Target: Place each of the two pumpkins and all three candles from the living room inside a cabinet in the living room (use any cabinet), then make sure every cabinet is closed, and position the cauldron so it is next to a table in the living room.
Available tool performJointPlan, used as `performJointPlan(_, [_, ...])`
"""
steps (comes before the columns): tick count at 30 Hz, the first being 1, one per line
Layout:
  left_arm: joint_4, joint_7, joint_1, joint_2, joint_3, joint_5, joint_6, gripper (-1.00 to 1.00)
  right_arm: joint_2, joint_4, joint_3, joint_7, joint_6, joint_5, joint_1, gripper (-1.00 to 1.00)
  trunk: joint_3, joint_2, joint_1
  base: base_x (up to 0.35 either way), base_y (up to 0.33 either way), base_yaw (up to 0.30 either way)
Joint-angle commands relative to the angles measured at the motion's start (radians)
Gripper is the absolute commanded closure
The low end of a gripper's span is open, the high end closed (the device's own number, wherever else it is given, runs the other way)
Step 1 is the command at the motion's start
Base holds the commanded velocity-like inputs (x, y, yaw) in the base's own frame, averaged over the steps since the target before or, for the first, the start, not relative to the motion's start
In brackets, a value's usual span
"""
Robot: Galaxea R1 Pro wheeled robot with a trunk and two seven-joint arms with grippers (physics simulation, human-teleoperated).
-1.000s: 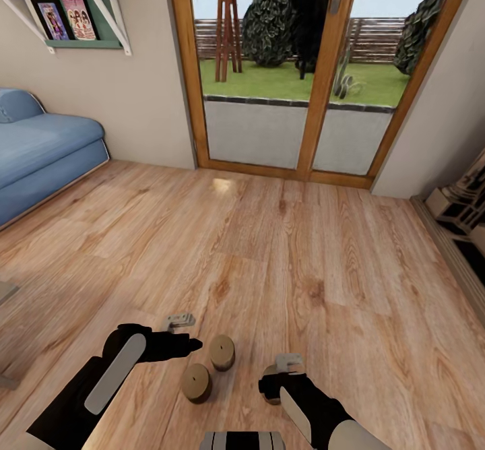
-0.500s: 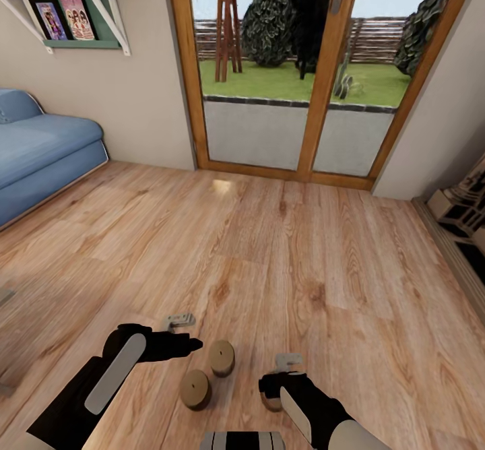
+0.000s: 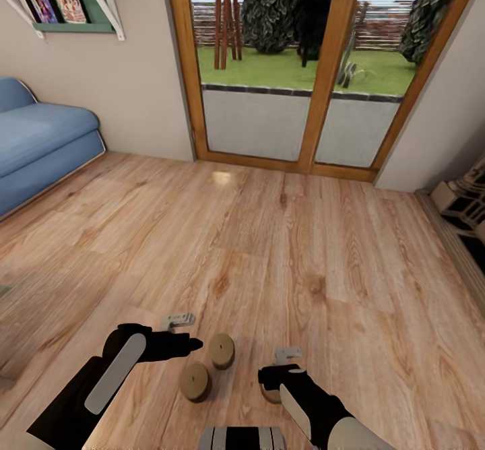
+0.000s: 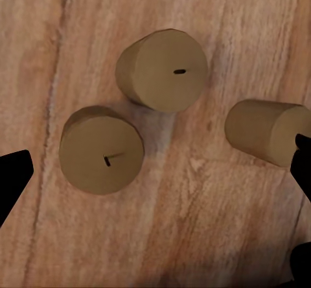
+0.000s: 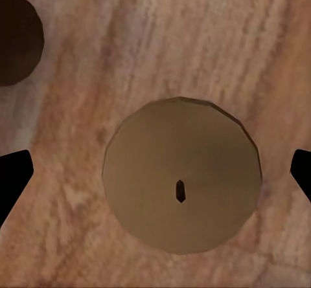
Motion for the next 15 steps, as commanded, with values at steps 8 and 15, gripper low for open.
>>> performJointPlan(8, [-0.001,0.01,-0.001,0.0,-0.002,0.012,0.001,-1.0,0.0,-0.002,0.008,-0.01,0.004,-0.008,-0.004,-1.0,-0.032,-0.002,0.003,0.0,0.0,0.0])
performJointPlan(15, [-0.001,0.005,-0.001,0.005,-0.002,0.034,0.003,-1.0,0.0,-0.002,0.008,-0.01,0.004,-0.008,-0.004,-1.0,-0.059,-0.004,0.007,0.0,0.0,0.0])
